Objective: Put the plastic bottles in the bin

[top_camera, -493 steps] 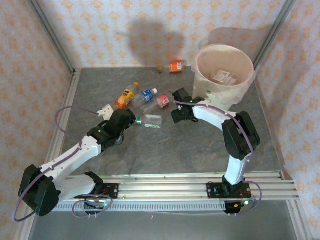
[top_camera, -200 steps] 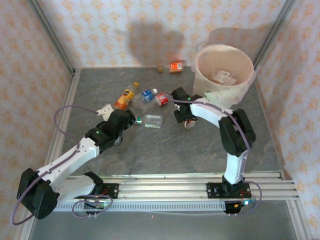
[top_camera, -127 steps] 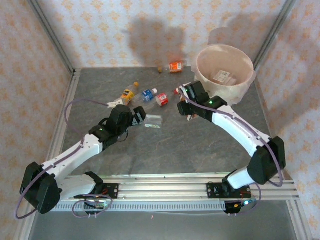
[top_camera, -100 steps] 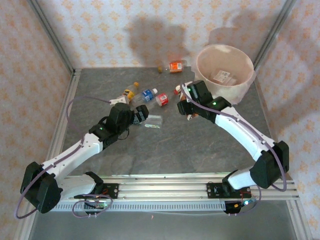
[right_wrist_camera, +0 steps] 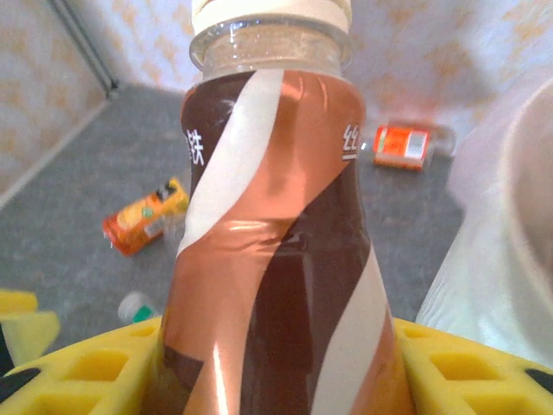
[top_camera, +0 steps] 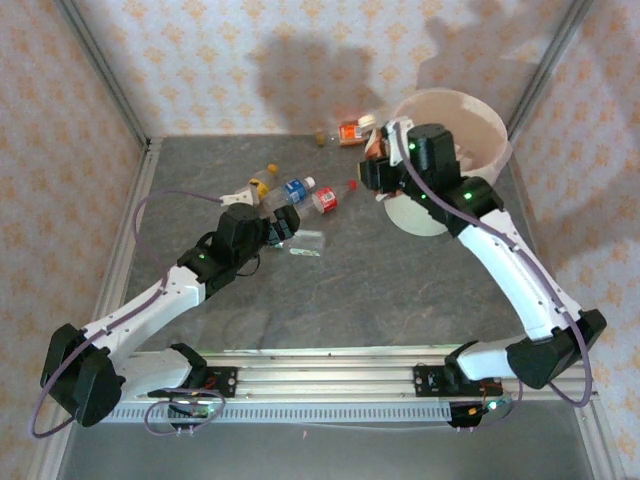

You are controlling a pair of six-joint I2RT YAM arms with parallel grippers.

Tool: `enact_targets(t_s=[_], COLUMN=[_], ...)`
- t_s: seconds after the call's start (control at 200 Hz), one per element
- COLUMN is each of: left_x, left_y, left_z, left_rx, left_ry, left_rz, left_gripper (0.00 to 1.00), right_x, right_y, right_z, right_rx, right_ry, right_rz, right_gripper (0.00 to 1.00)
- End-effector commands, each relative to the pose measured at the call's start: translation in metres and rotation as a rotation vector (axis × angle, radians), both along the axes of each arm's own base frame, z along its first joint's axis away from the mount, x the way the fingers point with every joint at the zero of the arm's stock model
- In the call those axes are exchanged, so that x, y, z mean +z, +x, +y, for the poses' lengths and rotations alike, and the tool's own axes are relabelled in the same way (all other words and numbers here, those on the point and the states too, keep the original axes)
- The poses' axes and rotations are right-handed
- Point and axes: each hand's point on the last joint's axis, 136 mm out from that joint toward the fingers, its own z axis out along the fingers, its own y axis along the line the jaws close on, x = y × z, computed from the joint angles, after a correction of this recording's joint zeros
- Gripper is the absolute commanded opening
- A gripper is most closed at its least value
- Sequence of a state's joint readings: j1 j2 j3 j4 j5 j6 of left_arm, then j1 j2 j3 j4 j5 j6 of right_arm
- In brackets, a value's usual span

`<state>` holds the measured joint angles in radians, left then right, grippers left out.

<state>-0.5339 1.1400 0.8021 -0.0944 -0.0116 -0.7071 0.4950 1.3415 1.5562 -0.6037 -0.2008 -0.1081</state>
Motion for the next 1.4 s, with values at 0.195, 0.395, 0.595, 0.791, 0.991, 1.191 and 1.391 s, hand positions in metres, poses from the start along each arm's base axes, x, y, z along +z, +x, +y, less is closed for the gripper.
enact_targets(t_s=[0.195, 0.395, 0.595, 0.791, 0.991, 1.191, 1.391], left_x=[0.000, -0.005, -0.010, -0.013, -0.016, -0.017, -0.017], left_y=[-0.002, -0.006, -0.011, -0.014, -0.014, -0.014, -0.012], left_z=[0.019, 0.025, 0.032, 0.038, 0.039, 0.041, 0.041], left_rx=[0.080, 0.096, 0.120, 0.143, 0.148, 0.165, 0.168], left_ry=[0.031, 0.041, 0.052, 0.061, 0.062, 0.066, 0.070], left_rz=[0.005, 0.012, 0.017, 0.019, 0.027, 0.032, 0.034], left_gripper=[1.00, 1.00, 1.00, 1.00, 1.00, 1.00, 1.00], right_x=[0.054, 0.037, 0.004, -0.025, -0.041, -0.046, -0.033], right_y=[0.047, 0.084, 0.101, 0.106, 0.117, 0.118, 0.112], right_z=[-0.084, -0.144, -0.191, -0.230, -0.242, -0.259, -0.265], right_rx=[-0.208, -0.388, -0.505, -0.619, -0.660, -0.764, -0.815], right_ry=[0.039, -0.095, -0.239, -0.448, -0.512, -0.557, -0.549], right_rz=[-0.081, -0.021, 0.059, 0.111, 0.132, 0.147, 0.121], right_gripper=[0.39, 0.39, 0.41, 0.45, 0.50, 0.65, 0.76])
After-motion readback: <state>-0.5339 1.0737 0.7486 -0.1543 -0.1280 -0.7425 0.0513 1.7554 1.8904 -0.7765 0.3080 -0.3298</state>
